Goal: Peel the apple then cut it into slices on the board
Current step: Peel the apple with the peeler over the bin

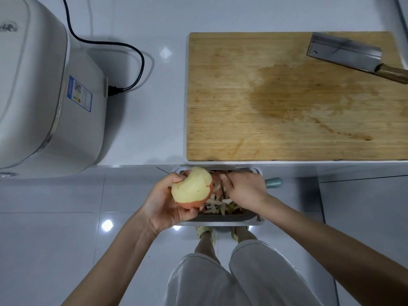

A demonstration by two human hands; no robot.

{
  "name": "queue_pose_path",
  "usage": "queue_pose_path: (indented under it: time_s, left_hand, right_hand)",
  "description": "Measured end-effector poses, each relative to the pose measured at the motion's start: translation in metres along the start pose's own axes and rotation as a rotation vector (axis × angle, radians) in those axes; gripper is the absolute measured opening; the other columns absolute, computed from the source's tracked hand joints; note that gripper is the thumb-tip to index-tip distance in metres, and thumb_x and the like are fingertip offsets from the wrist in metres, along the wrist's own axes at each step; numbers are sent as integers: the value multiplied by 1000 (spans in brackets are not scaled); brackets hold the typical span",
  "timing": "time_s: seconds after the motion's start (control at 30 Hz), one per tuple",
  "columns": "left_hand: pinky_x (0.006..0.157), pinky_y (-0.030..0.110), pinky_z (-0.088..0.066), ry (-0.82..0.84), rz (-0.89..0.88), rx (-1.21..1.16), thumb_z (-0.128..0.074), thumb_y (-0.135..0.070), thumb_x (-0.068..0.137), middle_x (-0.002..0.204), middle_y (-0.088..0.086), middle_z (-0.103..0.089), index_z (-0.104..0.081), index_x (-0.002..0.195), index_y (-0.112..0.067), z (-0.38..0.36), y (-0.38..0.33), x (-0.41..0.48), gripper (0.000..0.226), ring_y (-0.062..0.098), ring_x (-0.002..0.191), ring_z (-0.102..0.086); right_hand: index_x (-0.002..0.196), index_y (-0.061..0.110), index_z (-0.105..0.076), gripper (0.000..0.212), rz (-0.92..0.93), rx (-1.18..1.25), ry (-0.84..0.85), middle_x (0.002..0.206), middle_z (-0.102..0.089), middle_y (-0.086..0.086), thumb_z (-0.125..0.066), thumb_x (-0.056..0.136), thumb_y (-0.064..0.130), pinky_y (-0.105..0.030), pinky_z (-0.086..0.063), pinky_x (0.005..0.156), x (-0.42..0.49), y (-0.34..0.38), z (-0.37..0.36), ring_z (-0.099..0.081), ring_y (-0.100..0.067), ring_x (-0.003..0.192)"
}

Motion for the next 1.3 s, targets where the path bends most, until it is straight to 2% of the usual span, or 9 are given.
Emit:
queue_pose_path:
  time_s: [0.17,0.27,0.4,0.57,0.63,0.7,0.87,1.17,1.3]
  left_hand:
    - [55,30,-53,-14,-13,-10,-89,-18,37,94,23,-65,-66,106,-10,3,-2,1,73,32,73,-60]
    - [55,29,-51,-48,0,-5,-89,-16,35,95,23,-64,-62,110,-9,6,-2,2,80,31,77,-58]
    - [52,25,-46,-30,11,-3,-89,-17,35,89,22,-65,-73,93,-10,0,-3,2,61,29,71,-58]
    - [64,34,-52,-41,34,-13,-86,-20,46,88,21,-62,-62,105,-6,-10,3,3,65,28,74,-56]
    - [73,49,-57,-66,-4,-39,-78,-23,62,91,22,-64,-64,104,-4,-13,3,3,48,33,82,-59]
    - [73,51,-58,-100,-50,-60,-68,-22,72,92,20,-67,-64,105,-6,-15,2,2,37,34,85,-65]
    - [58,32,-58,-141,-70,-54,-65,-22,72,82,14,-65,-62,100,-10,-17,3,3,30,26,70,-66]
    - [43,20,-47,-113,-84,126,-55,-32,75,77,18,-64,-60,101,-4,-20,7,-3,38,25,61,-58]
    - [37,18,-44,-44,-66,101,-48,-34,70,72,20,-63,-60,95,1,-26,2,-10,44,23,50,-57]
  right_hand:
    - [59,17,-47,63,-91,-12,221,64,-52,0,-9,97,51,-30,-42,64,-6,-5,-2,-55,-19,71]
    - [82,19,-58,43,-40,-29,46,72,-57,6,-24,100,39,-27,-31,55,-9,-8,12,-58,-19,74]
    - [109,23,-64,34,120,332,-260,63,-54,14,-35,97,36,-25,-32,55,-17,4,38,-50,-8,61]
    - [92,19,-69,35,261,339,-463,59,-63,7,-36,92,32,-21,-36,52,-19,20,45,-59,-13,52]
    - [87,16,-70,28,310,256,-556,59,-65,4,-43,90,26,-21,-39,53,-23,25,49,-60,-16,52]
    - [86,15,-71,26,337,206,-603,63,-67,3,-46,89,23,-24,-43,57,-27,28,50,-62,-17,55]
    - [79,13,-69,28,349,105,-630,60,-66,1,-45,88,24,-27,-43,56,-27,35,54,-61,-20,52]
    - [80,14,-70,26,349,197,-587,57,-65,2,-47,88,22,-24,-46,52,-25,28,55,-60,-18,49]
    - [63,13,-62,17,269,156,-448,46,-56,2,-55,77,9,-18,-32,47,-18,12,34,-53,-19,39]
Point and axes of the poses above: each hand's wrist, its own x-axis towards the middle knuckle, its own z-axis out of the back of the hand, y = z × x, the point moved 5 cm from there along x, towards the middle knuckle
